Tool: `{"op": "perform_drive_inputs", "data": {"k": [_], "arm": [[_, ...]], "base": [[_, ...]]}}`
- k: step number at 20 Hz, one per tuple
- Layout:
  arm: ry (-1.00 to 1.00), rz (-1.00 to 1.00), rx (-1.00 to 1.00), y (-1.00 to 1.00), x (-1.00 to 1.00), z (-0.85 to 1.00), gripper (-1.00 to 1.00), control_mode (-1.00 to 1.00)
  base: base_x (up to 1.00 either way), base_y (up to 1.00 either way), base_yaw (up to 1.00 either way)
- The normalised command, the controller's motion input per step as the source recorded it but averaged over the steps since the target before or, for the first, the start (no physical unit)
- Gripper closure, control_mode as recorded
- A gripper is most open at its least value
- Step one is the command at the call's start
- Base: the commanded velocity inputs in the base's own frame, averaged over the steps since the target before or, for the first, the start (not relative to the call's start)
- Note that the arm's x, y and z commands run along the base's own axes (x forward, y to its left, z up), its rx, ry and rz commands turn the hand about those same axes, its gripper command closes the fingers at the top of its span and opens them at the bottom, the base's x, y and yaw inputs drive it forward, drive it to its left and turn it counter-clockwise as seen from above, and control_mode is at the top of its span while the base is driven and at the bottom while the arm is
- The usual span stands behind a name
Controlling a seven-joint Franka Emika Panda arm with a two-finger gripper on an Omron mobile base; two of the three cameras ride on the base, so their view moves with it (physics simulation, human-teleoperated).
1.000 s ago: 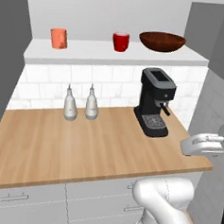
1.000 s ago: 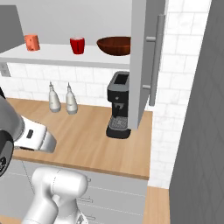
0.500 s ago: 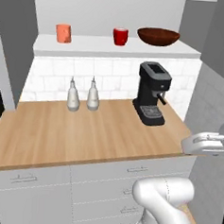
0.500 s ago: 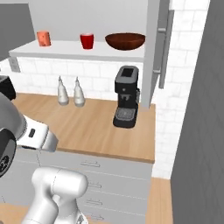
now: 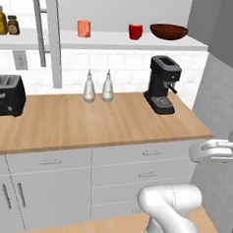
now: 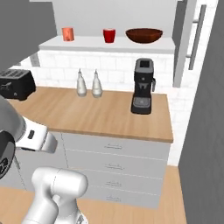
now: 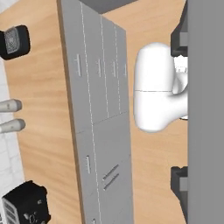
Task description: Gather all objects into one cabinet and sort the glasses and bowls to opposite sides.
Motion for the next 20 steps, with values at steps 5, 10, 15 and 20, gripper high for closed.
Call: {"op": "perform_drive_inputs", "data": {"k": [5,10,15,20], "arm": [[0.00,0.00,0.00,0.00,0.00,0.00,-1.00,1.00],[0.00,0.00,0.00,0.00,0.00,0.00,-1.00,1.00],[0.00,0.00,0.00,0.00,0.00,0.00,-1.00,1.00],[0.00,0.00,0.00,0.00,0.00,0.00,-1.00,1.00]], "base": [[-0.29,0.64,-0.01],[-0.01,0.57,0.00],[0.00,0.68,0.01],[0.00,0.81,0.02]]}}
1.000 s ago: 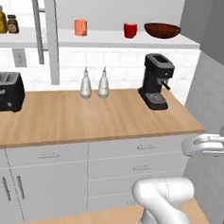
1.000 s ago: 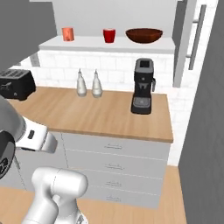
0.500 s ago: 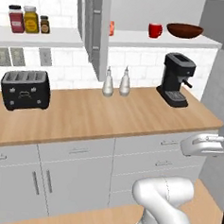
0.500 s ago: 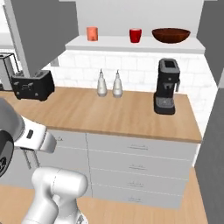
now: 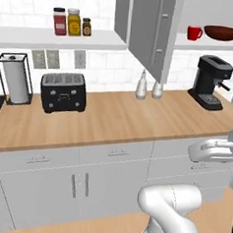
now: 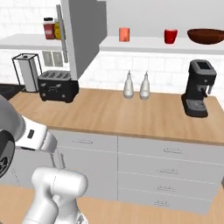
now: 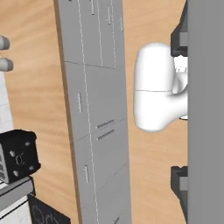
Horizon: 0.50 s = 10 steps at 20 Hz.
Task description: Gather all objects into one cabinet and sort the glasses and bowls to opposite sides.
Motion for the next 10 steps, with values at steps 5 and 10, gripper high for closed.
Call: {"op": "perform_drive_inputs", "data": {"k": [5,10], "arm": [[0.00,0.00,0.00,0.00,0.00,0.00,-1.00,1.00],[0.00,0.00,0.00,0.00,0.00,0.00,-1.00,1.00]], "base": [[0.00,0.81,0.00],[0.00,0.84,0.00]]}}
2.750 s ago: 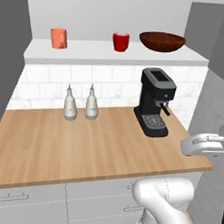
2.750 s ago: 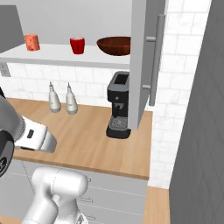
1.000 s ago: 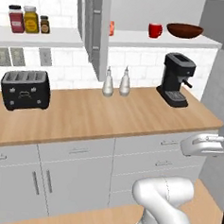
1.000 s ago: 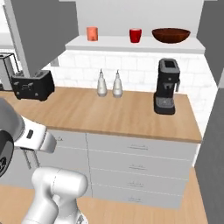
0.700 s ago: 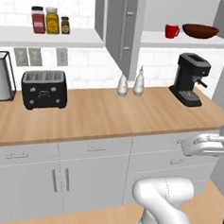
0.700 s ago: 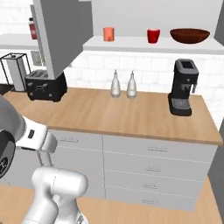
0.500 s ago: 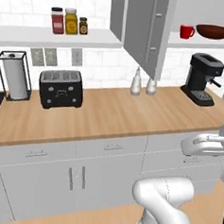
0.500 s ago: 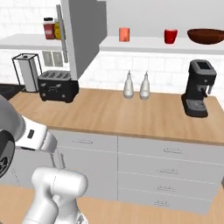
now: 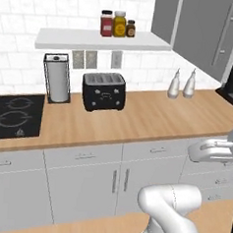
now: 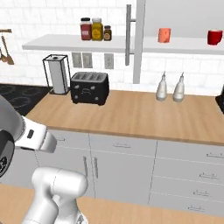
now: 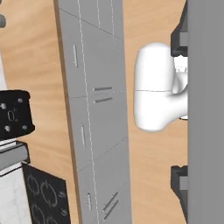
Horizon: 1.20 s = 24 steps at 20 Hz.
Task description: Gather all objects into one cabinet and sort the glasses and bowls to opposite sides.
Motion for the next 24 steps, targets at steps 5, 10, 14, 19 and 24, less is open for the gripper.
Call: {"op": "perform_drive_inputs", "data": {"k": [5,10,14,19,24], "arm": [[0.00,0.00,0.00,0.00,0.00,0.00,-1.00,1.00],[0.00,0.00,0.00,0.00,0.00,0.00,-1.00,1.00],[0.00,0.00,0.00,0.00,0.00,0.00,-1.00,1.00],[0.00,0.00,0.00,0.00,0.00,0.00,-1.00,1.00],[0.00,0.00,0.00,0.00,0.00,0.00,-1.00,1.00]], "base": [[0.18,0.65,0.02],[0.35,0.75,0.03],[0.54,0.69,0.03],[0.21,0.81,0.03],[0.10,0.76,0.03]]}}
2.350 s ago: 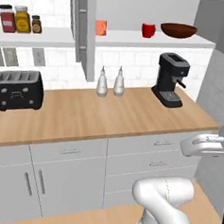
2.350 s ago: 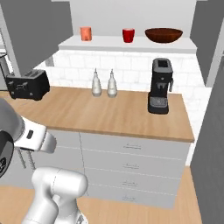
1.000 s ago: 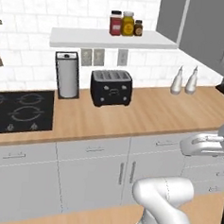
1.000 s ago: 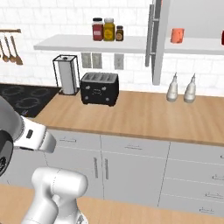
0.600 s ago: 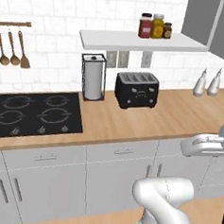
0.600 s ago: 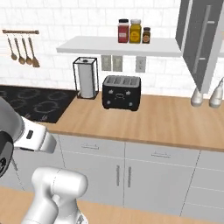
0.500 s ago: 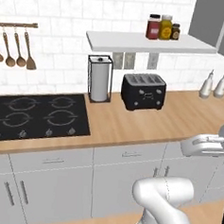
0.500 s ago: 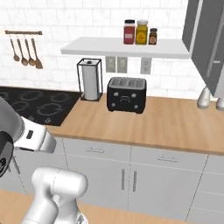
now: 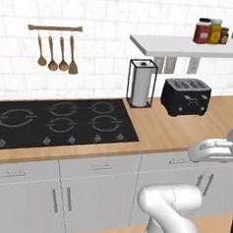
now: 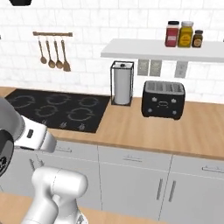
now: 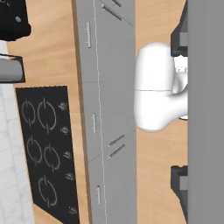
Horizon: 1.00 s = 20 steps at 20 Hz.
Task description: Gather all objects into one cabinet and sort the glasses and bowls to opposite sides.
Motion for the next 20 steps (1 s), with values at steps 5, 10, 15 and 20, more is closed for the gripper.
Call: {"op": "perform_drive_inputs", "data": {"k": [5,10,15,20], "arm": [[0.00,0.00,0.00,0.00,0.00,0.00,-1.00,1.00],[0.00,0.00,0.00,0.00,0.00,0.00,-1.00,1.00],[0.00,0.00,0.00,0.00,0.00,0.00,-1.00,1.00],[0.00,0.00,0.00,0.00,0.00,0.00,-1.00,1.00]], "base": [[0.13,0.29,0.02],[0.00,0.42,0.09],[0.02,0.61,0.08],[0.09,0.58,0.06]]}}
